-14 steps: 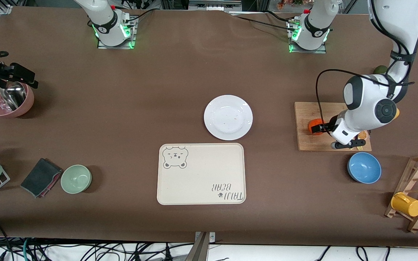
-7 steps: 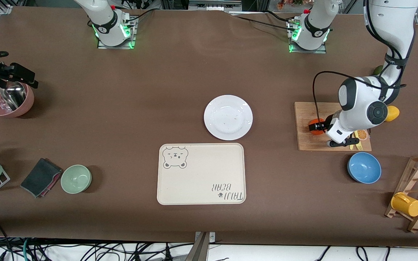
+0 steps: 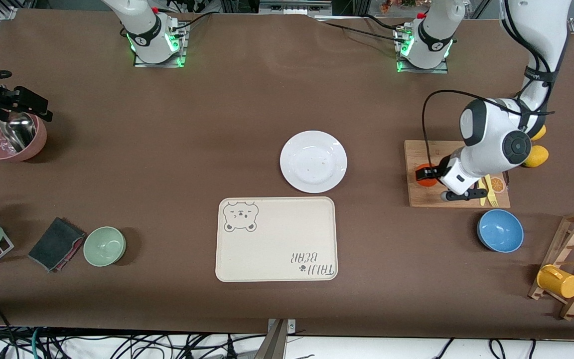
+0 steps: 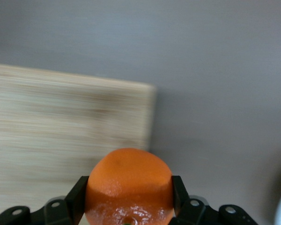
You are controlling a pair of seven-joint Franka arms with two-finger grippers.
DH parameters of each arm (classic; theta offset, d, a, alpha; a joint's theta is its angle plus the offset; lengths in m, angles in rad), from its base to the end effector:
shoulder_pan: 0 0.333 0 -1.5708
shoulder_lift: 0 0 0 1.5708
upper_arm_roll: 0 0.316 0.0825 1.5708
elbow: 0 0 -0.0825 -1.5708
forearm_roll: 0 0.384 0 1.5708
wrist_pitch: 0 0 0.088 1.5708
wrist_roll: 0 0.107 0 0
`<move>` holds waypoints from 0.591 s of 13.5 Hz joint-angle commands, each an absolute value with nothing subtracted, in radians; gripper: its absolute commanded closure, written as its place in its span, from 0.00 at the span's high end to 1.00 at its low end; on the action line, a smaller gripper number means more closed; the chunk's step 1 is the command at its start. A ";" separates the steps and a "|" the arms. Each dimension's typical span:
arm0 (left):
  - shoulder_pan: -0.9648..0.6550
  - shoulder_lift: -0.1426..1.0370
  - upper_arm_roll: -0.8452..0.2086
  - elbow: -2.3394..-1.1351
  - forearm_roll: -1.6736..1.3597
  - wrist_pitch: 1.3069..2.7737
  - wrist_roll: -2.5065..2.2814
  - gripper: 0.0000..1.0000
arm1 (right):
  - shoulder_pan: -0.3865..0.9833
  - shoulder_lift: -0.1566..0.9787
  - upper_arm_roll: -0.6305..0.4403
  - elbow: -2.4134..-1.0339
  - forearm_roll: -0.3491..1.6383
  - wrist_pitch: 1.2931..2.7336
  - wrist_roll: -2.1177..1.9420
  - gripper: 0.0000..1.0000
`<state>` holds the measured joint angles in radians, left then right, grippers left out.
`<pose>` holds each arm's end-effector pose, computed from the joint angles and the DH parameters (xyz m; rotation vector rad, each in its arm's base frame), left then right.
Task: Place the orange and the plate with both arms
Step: 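Carry the orange with the left gripper onto the white plate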
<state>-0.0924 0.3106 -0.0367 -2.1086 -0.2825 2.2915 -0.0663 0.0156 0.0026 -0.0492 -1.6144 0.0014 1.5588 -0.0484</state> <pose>0.5598 -0.0788 0.2586 2.9291 0.2039 -0.2175 0.5520 -0.0184 0.6015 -3.1365 -0.0232 0.0911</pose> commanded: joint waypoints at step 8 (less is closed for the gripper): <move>-0.389 0.392 -0.192 -2.033 -0.423 2.359 -0.452 0.00 | 0.012 -0.014 -0.046 -1.620 0.015 1.549 -0.040 1.00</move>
